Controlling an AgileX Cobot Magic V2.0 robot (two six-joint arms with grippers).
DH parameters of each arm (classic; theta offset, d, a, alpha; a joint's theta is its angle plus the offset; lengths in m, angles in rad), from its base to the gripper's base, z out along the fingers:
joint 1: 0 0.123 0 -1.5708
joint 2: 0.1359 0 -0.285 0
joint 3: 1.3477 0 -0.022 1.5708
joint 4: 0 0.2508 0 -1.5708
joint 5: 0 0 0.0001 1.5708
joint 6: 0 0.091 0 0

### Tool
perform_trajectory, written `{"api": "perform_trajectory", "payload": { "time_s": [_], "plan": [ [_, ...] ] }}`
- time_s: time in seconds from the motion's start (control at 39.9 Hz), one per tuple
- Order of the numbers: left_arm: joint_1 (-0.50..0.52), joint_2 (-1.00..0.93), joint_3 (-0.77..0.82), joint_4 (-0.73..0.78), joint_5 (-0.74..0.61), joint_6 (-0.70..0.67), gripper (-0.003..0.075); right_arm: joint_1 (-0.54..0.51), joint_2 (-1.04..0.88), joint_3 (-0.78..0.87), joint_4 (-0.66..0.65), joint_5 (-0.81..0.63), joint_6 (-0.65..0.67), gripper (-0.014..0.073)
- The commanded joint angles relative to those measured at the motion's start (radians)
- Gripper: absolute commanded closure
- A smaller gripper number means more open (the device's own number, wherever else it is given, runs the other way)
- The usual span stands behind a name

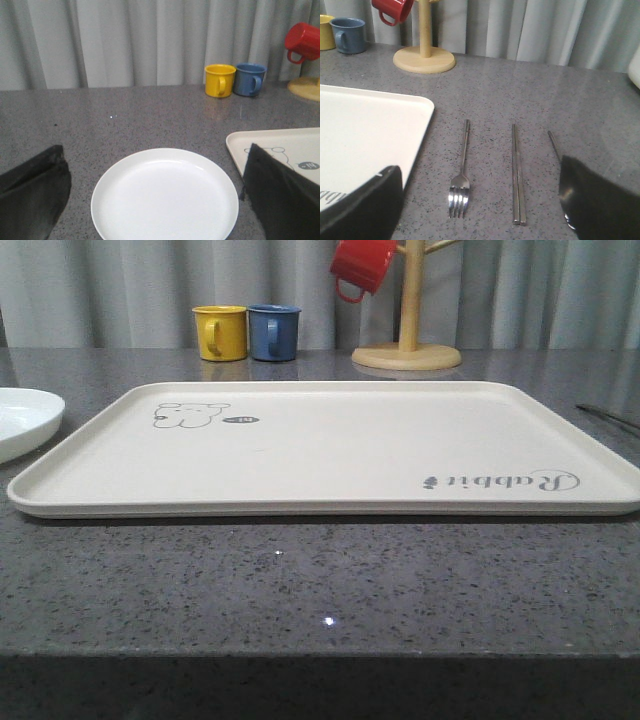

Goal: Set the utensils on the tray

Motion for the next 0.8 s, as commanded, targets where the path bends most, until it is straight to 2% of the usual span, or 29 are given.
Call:
{"api": "perform_trajectory", "payload": {
  "time_s": [0.0, 0.15, 0.43, 0.58, 0.78],
  "plan": [
    [-0.021, 0.097, -0.097, -0.012, 0.013, -0.005, 0.0049, -0.006, 0.017, -0.037, -0.015, -0.088, -0.008, -0.0062],
    [-0.063, 0.278, -0.246, -0.012, 0.211, -0.005, 0.0049, -0.006, 0.017, -0.037, -0.015, -0.088, -0.008, -0.0062],
    [-0.213, 0.581, -0.469, 0.082, 0.416, -0.005, 0.0051, -0.006, 0.017, -0.037, -0.015, -0.088, -0.008, -0.0062],
    [-0.275, 0.757, -0.589, 0.106, 0.562, -0.005, 0.0116, -0.006, 0.017, -0.037, -0.015, -0.088, -0.008, -0.0062],
    [-0.279, 0.962, -0.729, 0.102, 0.751, -0.005, 0.0224, -0.006, 0.017, -0.037, -0.015, -0.088, -0.008, -0.0062]
  ]
}}
